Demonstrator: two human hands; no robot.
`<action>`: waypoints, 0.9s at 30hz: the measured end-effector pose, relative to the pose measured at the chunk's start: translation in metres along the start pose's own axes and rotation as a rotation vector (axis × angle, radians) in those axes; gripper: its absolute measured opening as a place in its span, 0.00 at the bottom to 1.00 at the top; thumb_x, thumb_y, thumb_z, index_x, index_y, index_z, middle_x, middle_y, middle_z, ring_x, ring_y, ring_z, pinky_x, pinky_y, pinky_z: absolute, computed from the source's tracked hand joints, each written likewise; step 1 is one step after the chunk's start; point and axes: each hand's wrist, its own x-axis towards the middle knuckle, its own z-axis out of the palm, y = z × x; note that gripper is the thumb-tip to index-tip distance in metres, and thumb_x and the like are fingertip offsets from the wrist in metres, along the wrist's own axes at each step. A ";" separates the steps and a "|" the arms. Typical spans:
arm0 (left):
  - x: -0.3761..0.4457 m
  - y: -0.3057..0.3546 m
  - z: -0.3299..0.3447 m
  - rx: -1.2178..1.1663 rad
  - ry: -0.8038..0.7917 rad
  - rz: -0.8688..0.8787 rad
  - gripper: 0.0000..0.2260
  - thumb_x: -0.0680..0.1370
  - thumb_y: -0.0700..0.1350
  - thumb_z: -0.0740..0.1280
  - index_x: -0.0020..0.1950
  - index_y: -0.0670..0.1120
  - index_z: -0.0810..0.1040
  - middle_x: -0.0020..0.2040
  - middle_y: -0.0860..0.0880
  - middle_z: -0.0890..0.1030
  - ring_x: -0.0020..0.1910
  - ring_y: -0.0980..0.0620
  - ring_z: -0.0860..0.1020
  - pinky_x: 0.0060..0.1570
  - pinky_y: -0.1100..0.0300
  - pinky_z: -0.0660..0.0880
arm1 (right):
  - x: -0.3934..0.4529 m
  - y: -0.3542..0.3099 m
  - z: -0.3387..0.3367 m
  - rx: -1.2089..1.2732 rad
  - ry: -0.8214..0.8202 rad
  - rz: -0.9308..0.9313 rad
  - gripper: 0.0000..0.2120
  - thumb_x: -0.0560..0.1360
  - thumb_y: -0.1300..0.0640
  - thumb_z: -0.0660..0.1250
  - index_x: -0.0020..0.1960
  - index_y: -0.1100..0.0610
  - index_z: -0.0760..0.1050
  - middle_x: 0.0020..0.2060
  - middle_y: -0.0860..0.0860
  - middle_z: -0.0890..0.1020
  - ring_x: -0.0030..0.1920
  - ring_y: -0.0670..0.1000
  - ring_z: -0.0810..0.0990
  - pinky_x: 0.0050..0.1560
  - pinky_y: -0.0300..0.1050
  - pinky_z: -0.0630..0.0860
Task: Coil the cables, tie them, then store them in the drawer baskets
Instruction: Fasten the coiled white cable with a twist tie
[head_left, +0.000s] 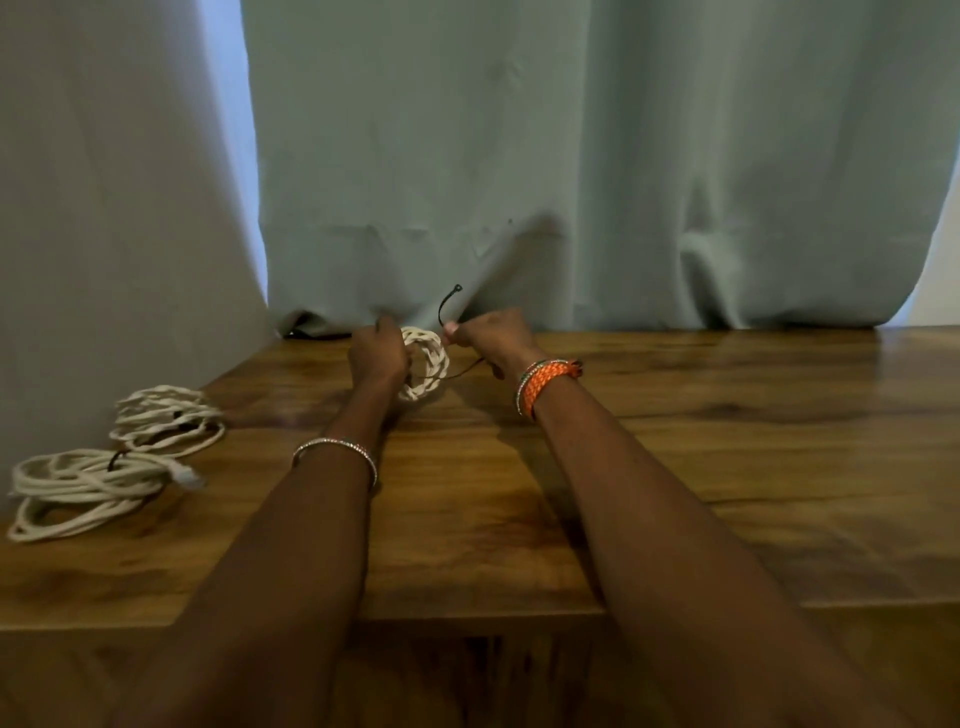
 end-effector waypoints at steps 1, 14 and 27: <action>0.004 -0.005 -0.004 -0.005 0.008 0.003 0.21 0.75 0.46 0.55 0.50 0.29 0.75 0.52 0.28 0.78 0.51 0.32 0.77 0.51 0.41 0.75 | 0.000 0.001 0.003 0.001 0.001 0.013 0.16 0.70 0.52 0.74 0.51 0.63 0.82 0.50 0.55 0.83 0.31 0.47 0.72 0.27 0.38 0.63; -0.007 0.007 -0.027 0.083 0.153 0.073 0.19 0.80 0.41 0.53 0.55 0.27 0.74 0.57 0.29 0.76 0.57 0.34 0.74 0.53 0.51 0.68 | -0.041 -0.017 0.043 -0.408 0.154 -0.159 0.18 0.64 0.47 0.76 0.47 0.56 0.77 0.45 0.52 0.82 0.45 0.55 0.81 0.37 0.42 0.72; -0.016 0.011 -0.014 0.158 -0.025 0.434 0.14 0.80 0.40 0.53 0.47 0.35 0.76 0.48 0.38 0.77 0.50 0.44 0.73 0.49 0.55 0.65 | -0.040 -0.012 0.048 0.208 0.229 0.121 0.14 0.67 0.51 0.75 0.44 0.61 0.79 0.39 0.54 0.83 0.35 0.52 0.78 0.26 0.38 0.65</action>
